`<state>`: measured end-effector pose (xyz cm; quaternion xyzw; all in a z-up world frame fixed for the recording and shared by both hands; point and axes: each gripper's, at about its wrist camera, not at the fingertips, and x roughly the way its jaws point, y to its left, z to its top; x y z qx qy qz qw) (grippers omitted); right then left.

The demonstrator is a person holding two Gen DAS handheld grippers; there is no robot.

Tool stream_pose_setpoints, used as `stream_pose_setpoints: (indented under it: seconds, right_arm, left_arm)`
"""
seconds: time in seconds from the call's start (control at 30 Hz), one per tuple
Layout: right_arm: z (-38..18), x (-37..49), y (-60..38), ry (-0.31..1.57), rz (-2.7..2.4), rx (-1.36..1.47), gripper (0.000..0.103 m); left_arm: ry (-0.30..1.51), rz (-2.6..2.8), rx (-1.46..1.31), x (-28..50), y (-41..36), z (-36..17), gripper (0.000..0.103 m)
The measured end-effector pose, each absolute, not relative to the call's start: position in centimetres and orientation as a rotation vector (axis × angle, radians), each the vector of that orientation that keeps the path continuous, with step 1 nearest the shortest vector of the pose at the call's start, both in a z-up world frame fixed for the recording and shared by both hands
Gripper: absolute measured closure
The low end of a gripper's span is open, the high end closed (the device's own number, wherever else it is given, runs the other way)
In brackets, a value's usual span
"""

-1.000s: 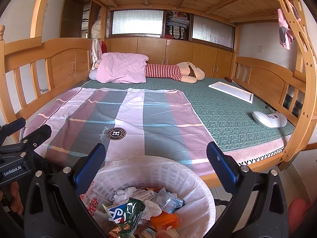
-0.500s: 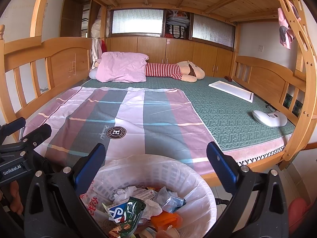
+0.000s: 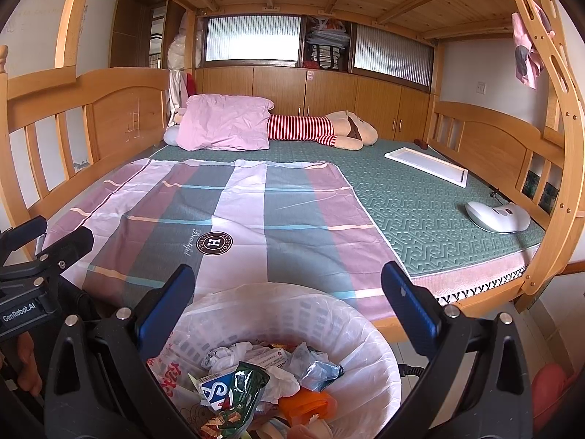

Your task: Collect trash

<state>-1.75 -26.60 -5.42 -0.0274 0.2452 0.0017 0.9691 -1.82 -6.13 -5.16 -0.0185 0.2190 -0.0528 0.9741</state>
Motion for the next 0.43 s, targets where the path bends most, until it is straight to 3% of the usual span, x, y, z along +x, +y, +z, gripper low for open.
stream_pose_setpoints:
  seconds: [0.43]
  right_arm:
    - [-5.77,-1.82,-26.99,0.500,-0.003,-0.049,0.003]
  left_arm:
    - [0.466,-0.095,-0.039,-1.25,-5.64,-5.05,0.003]
